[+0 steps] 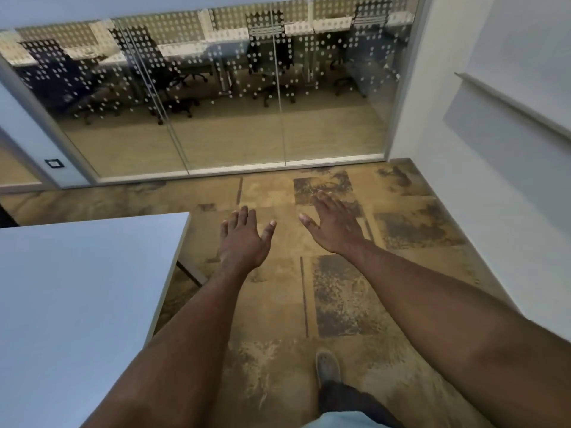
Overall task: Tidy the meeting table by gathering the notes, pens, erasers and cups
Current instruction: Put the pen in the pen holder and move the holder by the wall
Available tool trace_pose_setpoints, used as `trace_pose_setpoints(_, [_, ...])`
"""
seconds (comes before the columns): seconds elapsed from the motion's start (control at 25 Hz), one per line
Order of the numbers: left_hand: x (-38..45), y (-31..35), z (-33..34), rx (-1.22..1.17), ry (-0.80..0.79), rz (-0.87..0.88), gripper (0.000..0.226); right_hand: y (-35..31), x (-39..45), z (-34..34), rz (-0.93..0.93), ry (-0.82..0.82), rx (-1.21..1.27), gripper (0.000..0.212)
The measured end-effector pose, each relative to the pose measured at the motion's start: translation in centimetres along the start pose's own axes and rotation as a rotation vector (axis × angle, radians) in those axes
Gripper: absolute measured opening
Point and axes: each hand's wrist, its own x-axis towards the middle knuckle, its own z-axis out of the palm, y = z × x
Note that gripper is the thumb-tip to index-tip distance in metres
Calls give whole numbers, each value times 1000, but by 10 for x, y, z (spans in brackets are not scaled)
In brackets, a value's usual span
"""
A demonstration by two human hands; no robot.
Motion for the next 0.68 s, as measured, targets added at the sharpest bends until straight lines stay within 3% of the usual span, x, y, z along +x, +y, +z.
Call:
trace_pose_setpoints(0.2, [127, -34, 16, -27, 7, -46, 78, 0, 135, 49, -67, -54, 15, 74])
trace_pose_setpoints(0.32, [230, -59, 17, -43, 9, -125, 77, -8, 257, 71, -114, -140, 35, 74])
trace_pose_setpoints(0.4, [254, -74, 16, -32, -2, -134, 76, -16, 288, 78, -168, -154, 19, 73])
trace_pose_setpoints(0.68, [395, -161, 16, -87, 15, -393, 75, -79, 493, 124, -371, -219, -7, 73])
